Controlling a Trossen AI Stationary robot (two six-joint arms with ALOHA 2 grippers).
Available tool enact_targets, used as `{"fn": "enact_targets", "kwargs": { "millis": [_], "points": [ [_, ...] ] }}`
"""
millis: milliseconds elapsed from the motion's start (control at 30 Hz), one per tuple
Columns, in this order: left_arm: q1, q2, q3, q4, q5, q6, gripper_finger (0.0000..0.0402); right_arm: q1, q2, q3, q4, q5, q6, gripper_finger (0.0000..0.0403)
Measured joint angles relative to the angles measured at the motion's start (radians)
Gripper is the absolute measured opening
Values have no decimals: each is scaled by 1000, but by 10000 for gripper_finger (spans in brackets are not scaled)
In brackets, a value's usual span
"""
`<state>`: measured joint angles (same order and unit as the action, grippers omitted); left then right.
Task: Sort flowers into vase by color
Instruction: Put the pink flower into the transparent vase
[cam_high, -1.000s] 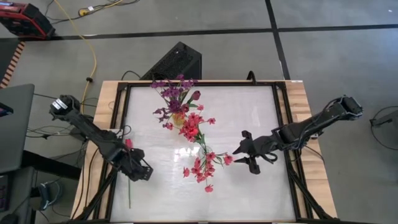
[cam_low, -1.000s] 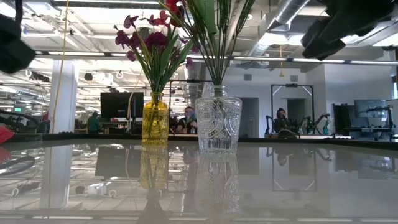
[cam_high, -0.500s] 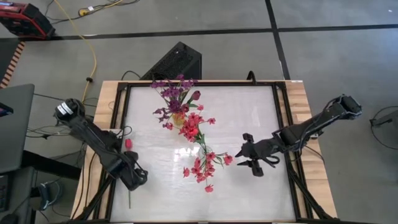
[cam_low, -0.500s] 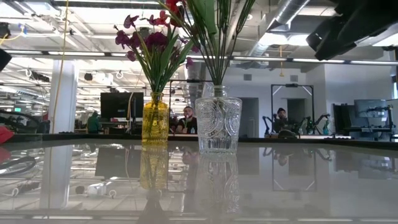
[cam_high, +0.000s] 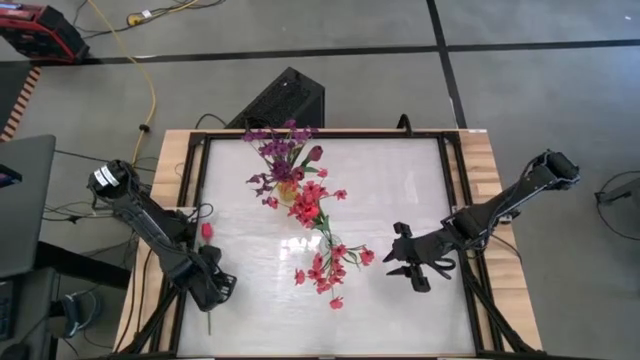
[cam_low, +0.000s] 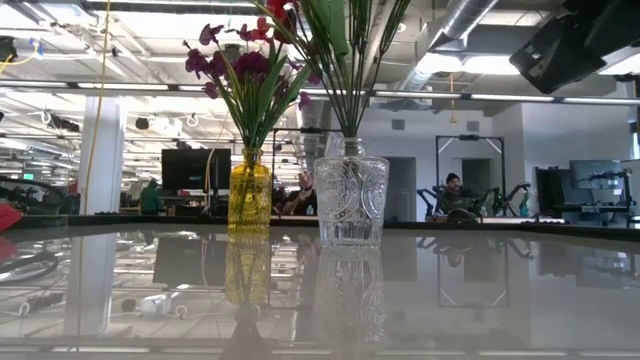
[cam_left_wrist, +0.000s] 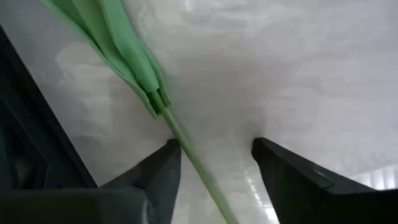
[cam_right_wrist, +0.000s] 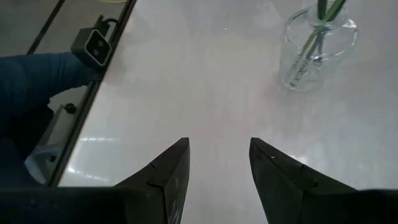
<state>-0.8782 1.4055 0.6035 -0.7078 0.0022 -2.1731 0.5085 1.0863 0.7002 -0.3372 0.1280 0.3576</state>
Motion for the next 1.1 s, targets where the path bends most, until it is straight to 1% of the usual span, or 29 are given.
{"fn": "enact_targets", "kwargs": {
  "millis": [67, 133, 233, 267, 333, 400, 500, 567, 633, 667, 767, 833, 900, 933, 967, 1033, 1100],
  "points": [
    [-1, -1, 19, -34, -6, 13, 177, 14, 0, 0, 1, 0, 16, 193],
    [0, -1, 39, -91, -18, 7, 127, 26, 0, 0, 1, 1, 36, 193],
    [0, -4, 41, -94, -54, 14, 35, 41, 0, 0, 1, 1, 57, 193],
    [0, -4, 41, -90, -77, 12, 19, 46, 0, 0, 1, 1, 62, 193],
    [-2, -5, 43, -76, -140, 16, 12, 55, 0, 0, 1, 1, 64, 193],
    [1, -8, 59, -77, -279, 34, 7, 63, 0, 0, 1, 1, 64, 193],
    [1, -11, 120, -66, -468, 69, 2, 64, 0, 0, 2, 1, 76, 193],
    [0, -11, 161, -41, -583, 127, 1, 64, 0, 0, 4, 1, 81, 193],
    [2, -11, 199, 28, -698, 228, 1, 63, 0, 0, 10, 2, 81, 193],
    [3, -11, 217, 76, -757, 304, 1, 60, 0, 0, 17, 3, 81, 193],
    [1, -11, 252, 280, -927, 602, 0, 59, 0, 0, 35, 3, 81, 193],
    [1, -11, 258, 457, -1100, 822, 0, 59, 0, 0, 47, 4, 80, 193],
    [16, -3, 258, 606, -1288, 975, 0, 59, 0, 0, 55, 18, 79, 193],
    [31, 3, 258, 662, -1339, 1055, 0, 59, 0, 0, 60, 29, 80, 193],
    [47, 7, 258, 706, -1369, 1144, 0, 59, 0, 0, 66, 37, 79, 193],
    [88, 23, 258, 781, -1411, 1273, 0, 59, 0, 0, 74, 44, 79, 193],
    [133, 46, 258, 855, -1428, 1362, 0, 59, 0, 0, 80, 46, 80, 193]
  ]
}}
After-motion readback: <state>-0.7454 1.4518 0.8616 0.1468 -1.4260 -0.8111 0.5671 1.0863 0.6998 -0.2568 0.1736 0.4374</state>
